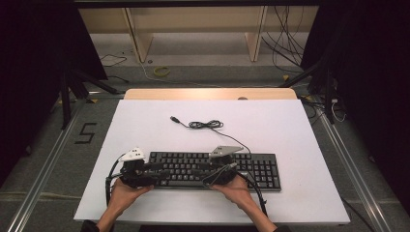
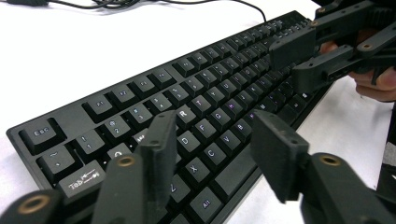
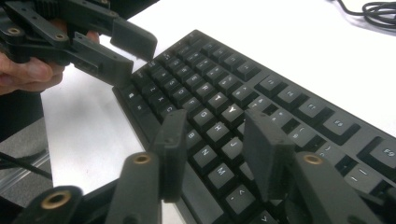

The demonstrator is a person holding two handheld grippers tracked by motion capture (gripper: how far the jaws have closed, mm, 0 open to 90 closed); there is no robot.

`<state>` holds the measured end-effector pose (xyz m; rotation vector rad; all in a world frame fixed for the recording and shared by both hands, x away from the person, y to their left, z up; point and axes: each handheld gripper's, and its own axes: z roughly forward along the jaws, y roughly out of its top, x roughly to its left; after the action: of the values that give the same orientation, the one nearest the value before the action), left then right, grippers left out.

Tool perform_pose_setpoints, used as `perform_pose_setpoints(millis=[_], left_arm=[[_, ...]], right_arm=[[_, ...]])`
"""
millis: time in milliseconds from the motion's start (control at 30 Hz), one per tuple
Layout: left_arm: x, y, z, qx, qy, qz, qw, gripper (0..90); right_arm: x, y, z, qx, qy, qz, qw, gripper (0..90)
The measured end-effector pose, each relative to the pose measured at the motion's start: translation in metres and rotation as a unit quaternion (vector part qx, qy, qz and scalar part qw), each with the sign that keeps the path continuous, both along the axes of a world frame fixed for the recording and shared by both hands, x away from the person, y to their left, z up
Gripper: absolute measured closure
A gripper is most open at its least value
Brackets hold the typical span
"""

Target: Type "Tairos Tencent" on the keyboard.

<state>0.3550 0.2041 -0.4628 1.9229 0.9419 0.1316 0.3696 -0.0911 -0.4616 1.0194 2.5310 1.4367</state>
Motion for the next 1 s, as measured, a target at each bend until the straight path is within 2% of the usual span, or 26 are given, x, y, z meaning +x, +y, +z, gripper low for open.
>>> perform_pose_setpoints(millis=[133, 400, 600, 800, 1000], left_arm=[[0.000, -0.002, 0.000, 0.002, 0.002, -0.007, 1.0000, 60.0], [0.001, -0.009, -0.001, 0.023, -0.002, -0.032, 0.9992, 77.8], [0.003, -0.015, -0.004, 0.038, 0.001, -0.043, 0.9984, 87.2], [0.007, -0.024, -0.009, 0.056, 0.012, -0.049, 0.9971, 89.1], [0.009, -0.028, -0.011, 0.062, 0.018, -0.047, 0.9968, 89.1]], right_arm=[[0.000, -0.002, 0.001, 0.005, 0.001, -0.002, 1.0000, 54.9], [-0.001, -0.005, 0.003, 0.011, 0.001, -0.003, 0.9999, 50.7], [-0.001, -0.006, 0.004, 0.011, -0.003, -0.007, 0.9999, 45.5], [-0.003, -0.009, 0.006, 0.013, -0.007, -0.010, 0.9998, 43.1], [-0.005, -0.012, 0.007, 0.013, -0.007, -0.013, 0.9998, 40.4]])
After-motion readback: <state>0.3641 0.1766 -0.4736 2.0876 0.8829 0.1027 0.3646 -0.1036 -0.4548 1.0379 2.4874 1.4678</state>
